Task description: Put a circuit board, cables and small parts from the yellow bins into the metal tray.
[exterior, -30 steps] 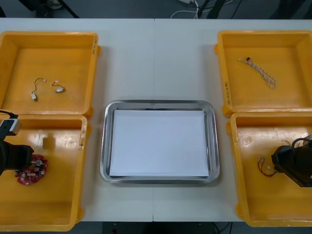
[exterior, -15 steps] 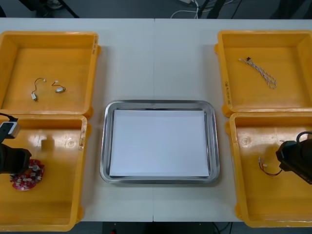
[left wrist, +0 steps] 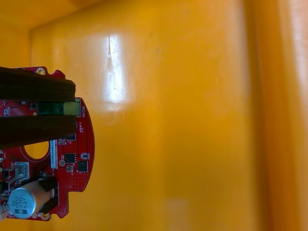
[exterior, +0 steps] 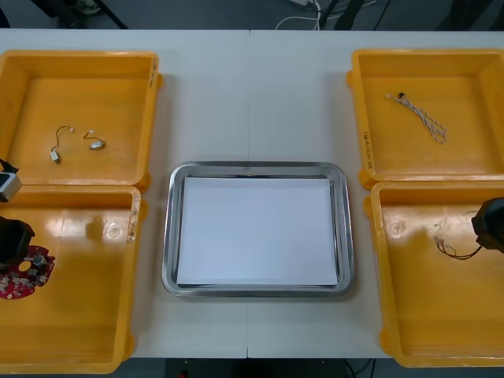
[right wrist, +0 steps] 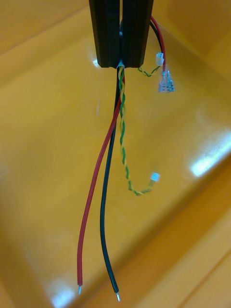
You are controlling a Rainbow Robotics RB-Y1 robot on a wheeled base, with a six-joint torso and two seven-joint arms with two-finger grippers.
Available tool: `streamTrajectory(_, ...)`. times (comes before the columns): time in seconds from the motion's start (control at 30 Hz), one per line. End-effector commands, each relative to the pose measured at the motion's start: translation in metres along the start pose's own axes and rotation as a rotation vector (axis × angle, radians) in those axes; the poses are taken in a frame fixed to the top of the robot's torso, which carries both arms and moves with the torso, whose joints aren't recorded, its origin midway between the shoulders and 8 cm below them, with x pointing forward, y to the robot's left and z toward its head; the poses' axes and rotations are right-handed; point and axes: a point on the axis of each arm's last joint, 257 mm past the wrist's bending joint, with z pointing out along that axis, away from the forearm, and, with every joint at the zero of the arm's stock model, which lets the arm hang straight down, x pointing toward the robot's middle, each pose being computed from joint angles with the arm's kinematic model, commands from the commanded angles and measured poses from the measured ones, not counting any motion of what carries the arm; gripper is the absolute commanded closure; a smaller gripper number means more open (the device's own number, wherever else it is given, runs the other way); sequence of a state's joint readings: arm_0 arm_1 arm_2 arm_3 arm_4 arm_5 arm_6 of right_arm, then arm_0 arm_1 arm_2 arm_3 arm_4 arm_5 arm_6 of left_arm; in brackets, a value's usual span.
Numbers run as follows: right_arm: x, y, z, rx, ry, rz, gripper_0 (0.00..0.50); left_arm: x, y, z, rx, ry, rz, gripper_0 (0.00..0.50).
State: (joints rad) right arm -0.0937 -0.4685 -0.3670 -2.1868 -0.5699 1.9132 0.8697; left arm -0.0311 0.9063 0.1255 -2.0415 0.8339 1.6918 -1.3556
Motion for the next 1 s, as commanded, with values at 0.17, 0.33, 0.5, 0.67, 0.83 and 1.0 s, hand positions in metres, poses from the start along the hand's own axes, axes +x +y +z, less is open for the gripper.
streamTrajectory(0.17, -0.034, 0.007, -0.036, -0.009, -0.115, -0.094, 0.5, -0.04, -0.016, -0.059, -0.023, -0.073, 0.092, 0.5)
streamTrajectory(0.33, -0.042, 0.022, -0.05, -0.039, -0.129, -0.177, 0.5, -0.053, -0.044, -0.074, 0.02, -0.11, 0.064, 0.5)
streamTrajectory(0.5, -0.045, 0.026, -0.06, -0.051, -0.125, -0.231, 0.5, -0.061, -0.069, -0.081, 0.054, -0.136, 0.045, 0.5)
streamTrajectory(0.67, -0.056, 0.025, -0.074, -0.036, -0.148, -0.283, 0.5, -0.072, -0.099, -0.087, 0.084, -0.155, 0.023, 0.5)
streamTrajectory(0.83, -0.059, 0.023, -0.084, -0.023, -0.142, -0.35, 0.5, -0.089, -0.13, -0.094, 0.119, -0.188, 0.009, 0.5)
streamTrajectory(1.0, -0.053, 0.026, -0.088, -0.029, -0.114, -0.417, 0.5, -0.097, -0.161, -0.097, 0.148, -0.201, -0.011, 0.5)
